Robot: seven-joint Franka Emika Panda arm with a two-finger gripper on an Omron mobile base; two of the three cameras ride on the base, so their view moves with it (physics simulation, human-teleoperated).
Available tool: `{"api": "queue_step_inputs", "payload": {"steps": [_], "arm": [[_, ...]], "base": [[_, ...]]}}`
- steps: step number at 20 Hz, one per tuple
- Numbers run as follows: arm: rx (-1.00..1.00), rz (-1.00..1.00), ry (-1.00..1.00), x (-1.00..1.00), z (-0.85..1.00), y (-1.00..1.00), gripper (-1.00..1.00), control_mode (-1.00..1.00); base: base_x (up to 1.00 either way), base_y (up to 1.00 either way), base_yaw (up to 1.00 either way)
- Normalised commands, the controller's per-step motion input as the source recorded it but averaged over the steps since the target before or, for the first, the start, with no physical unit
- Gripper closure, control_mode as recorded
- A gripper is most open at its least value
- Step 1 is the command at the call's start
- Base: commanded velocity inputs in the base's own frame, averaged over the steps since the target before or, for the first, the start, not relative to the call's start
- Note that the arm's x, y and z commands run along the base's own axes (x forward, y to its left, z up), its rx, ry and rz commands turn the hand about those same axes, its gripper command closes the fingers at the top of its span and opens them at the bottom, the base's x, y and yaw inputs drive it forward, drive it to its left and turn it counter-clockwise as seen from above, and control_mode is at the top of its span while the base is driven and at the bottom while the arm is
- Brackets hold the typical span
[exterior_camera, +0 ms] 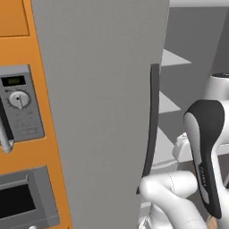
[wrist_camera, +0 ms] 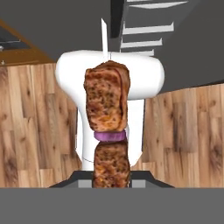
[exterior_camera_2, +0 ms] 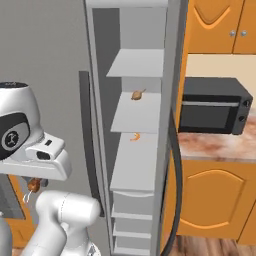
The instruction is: Store the kebab skewer in the freezer for long-term storage. Close the freezer door after placing the cooked food.
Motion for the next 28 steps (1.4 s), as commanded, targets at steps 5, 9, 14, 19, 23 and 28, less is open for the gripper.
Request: {"api": "queue_step_inputs", "payload": {"steps": [5, 9, 14, 19, 23, 28], "arm": [[0.00, 0.00, 0.00, 0.00, 0.00, 0.00, 1.00, 1.00], [0.00, 0.00, 0.00, 0.00, 0.00, 0.00, 1.00, 1.00], [0.00, 0.00, 0.00, 0.00, 0.00, 0.00, 1.00, 1.00], [0.00, 0.00, 0.00, 0.00, 0.00, 0.00, 1.00, 1.00], [0.00, 0.00, 0.00, 0.00, 0.00, 0.00, 1.00, 1.00], [0.00, 0.00, 0.00, 0.00, 0.00, 0.00, 1.00, 1.00]], "base": [[0.00, -0.52, 0.00], [0.00, -0.34, 0.00], [0.01, -0.34, -0.06], [0.00, -0.34, -0.18], [0.00, -0.06, -0.19], [0.00, 0.00, -0.01]]}}
